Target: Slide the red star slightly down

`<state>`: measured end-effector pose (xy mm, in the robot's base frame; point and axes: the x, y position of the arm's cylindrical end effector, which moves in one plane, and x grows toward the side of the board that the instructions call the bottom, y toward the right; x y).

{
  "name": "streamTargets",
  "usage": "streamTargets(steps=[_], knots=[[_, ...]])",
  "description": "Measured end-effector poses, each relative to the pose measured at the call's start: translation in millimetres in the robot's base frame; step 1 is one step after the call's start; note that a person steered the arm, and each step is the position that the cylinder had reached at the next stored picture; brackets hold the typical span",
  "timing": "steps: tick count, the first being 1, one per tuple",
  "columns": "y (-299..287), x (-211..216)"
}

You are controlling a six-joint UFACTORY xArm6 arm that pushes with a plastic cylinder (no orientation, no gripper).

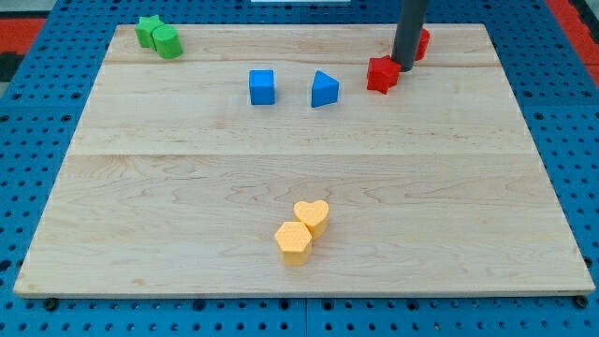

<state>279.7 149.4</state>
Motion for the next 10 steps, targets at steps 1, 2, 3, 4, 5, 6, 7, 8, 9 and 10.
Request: streamTargets(steps=[1, 2, 3, 4, 5, 6, 7, 8, 9, 10], knots=[[12.4, -30.6], [12.4, -5.8], [4.2, -16.9], [-1.6, -40.8], [-20.2, -25.6], [-45.3, -20.7], [-42.5, 5.1], [-27.5, 20.6], [-23.2, 10.8], [75.6, 5.6]])
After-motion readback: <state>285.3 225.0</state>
